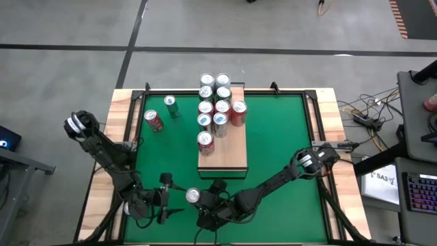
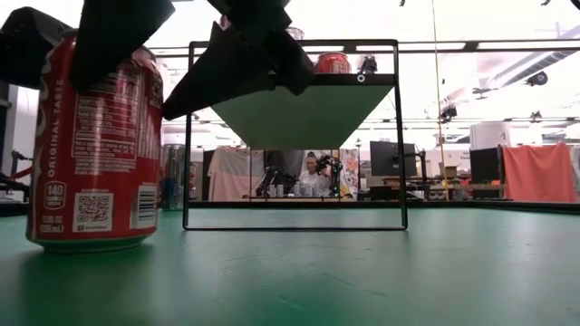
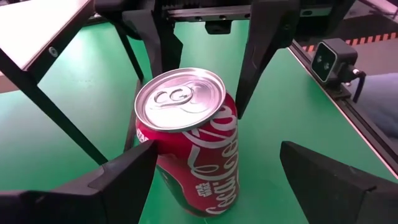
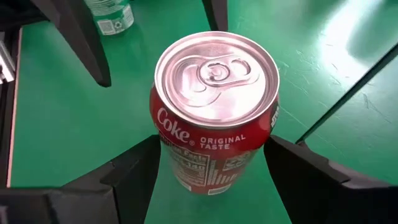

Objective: Place canned beverage on shelf
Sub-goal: Put the red can on the shelf

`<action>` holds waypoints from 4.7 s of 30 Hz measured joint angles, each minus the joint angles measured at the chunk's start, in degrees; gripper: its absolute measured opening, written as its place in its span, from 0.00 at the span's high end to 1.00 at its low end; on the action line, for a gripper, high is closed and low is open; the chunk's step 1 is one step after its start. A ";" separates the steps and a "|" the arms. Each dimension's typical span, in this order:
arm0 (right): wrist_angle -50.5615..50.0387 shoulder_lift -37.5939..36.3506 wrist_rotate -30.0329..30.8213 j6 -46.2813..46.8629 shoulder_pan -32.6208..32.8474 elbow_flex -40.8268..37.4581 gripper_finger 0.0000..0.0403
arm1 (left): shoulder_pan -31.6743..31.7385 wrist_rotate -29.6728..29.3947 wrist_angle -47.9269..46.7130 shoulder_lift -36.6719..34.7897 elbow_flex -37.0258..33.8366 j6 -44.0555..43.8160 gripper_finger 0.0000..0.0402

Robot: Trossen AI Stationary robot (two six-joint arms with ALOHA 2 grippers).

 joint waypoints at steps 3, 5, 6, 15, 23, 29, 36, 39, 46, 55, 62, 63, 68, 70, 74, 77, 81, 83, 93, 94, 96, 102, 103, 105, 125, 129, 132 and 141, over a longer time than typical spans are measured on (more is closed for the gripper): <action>1.48 0.00 -0.59 -1.75 -0.14 -0.35 0.32 | -0.02 0.50 -0.04 -0.04 0.00 0.35 0.19; 1.91 0.00 -1.06 -3.85 -0.15 -0.36 0.32 | -0.04 0.81 -0.06 -0.04 0.00 0.37 0.19; 1.91 0.00 -1.22 -5.08 -0.16 -0.35 0.32 | -0.02 0.90 -0.06 -0.04 0.00 0.37 0.19; 5.31 0.00 -4.59 -6.79 -0.41 0.03 0.27 | 0.13 2.06 -0.82 0.09 -0.04 0.74 0.19; 12.32 0.00 -5.51 -8.19 -0.41 0.10 0.20 | 0.11 3.82 -1.00 0.09 -0.11 1.29 0.19; 13.25 0.63 -5.41 -8.51 -0.93 0.07 0.19 | 0.10 3.12 -0.89 0.09 -0.11 2.44 0.19; 17.22 3.22 -4.79 -12.14 -1.79 0.10 0.19 | 0.09 1.62 -1.13 0.09 -0.13 2.60 0.19; 17.84 3.43 -4.89 -12.72 -1.83 0.10 0.19 | 0.01 1.58 -1.19 0.07 -0.13 2.58 0.19; 17.93 3.26 -5.53 -12.90 -1.96 0.11 0.27 | -1.36 1.34 -2.93 -0.71 0.29 2.55 0.19; 16.14 3.26 -4.77 -13.08 -0.77 2.88 0.30 | -5.24 1.09 -16.98 -4.88 7.46 2.15 0.19; 14.39 1.16 -2.19 -11.63 -0.28 3.75 0.30 | -7.56 -7.94 -34.19 -7.25 16.12 2.14 0.19; 14.32 0.75 -2.09 -11.18 -0.28 3.79 0.30 | -7.69 -8.94 -36.01 -7.29 17.33 2.20 0.19; 12.88 -1.63 -2.21 -10.08 -0.28 3.79 0.30 | -7.85 -11.76 -43.52 -7.30 21.65 2.16 0.19; 11.62 -3.44 -2.38 -9.62 -0.24 3.79 0.30 | -7.85 -12.08 -45.11 -7.31 22.58 2.63 0.19; 10.56 -7.57 -1.89 -9.59 0.29 3.81 0.30 | -7.85 -12.18 -45.55 -7.55 23.25 5.32 0.19; 8.95 -10.55 -1.31 -9.53 0.64 3.83 0.30 | -7.85 -13.88 -45.47 -7.66 23.26 7.35 0.19; 3.19 -15.52 2.17 -7.17 0.93 3.83 0.30 | -7.79 -16.17 -45.48 -7.71 23.21 9.78 0.19; -1.71 -18.28 5.05 -4.28 0.94 3.85 0.30 | -7.69 -17.25 -45.46 -7.71 23.19 11.01 0.19; -32.39 -28.98 16.70 16.54 0.62 3.90 0.29 | -5.85 -19.56 -43.47 -7.82 23.15 17.84 0.19; -35.29 -29.45 18.07 18.75 0.57 3.90 0.29 | -5.31 -19.56 -43.46 -7.82 23.15 18.44 0.19; -40.38 -29.86 20.26 22.86 0.40 3.90 0.29 | -4.06 -19.55 -43.45 -7.85 23.15 19.84 0.19; -48.60 -29.18 21.16 28.78 -0.43 3.60 0.28 | -0.03 -18.40 -42.60 -8.40 23.07 25.16 0.19; -48.73 -29.03 21.31 28.83 -0.63 3.38 0.28 | 0.61 -17.54 -41.94 -8.63 23.05 26.34 0.19; -48.61 -28.81 21.50 28.92 -0.95 2.94 0.28 | 1.84 -15.04 -39.82 -9.38 22.61 29.61 0.19; -32.73 -28.16 25.89 25.20 -4.59 -8.92 0.27 | 8.56 -2.53 -2.23 -35.89 0.79 53.92 0.19; -30.93 -27.31 28.04 23.91 -4.69 -9.15 0.27 | 8.60 -3.49 -2.33 -41.24 -0.08 53.62 0.19; -28.84 -25.87 27.98 23.05 -4.86 -9.23 0.27 | 8.53 -2.96 -4.77 -44.16 -0.83 53.06 0.19; -27.80 -24.93 28.74 22.34 -6.02 -9.28 0.27 | 8.50 -2.92 -9.13 -47.40 -1.07 52.96 0.19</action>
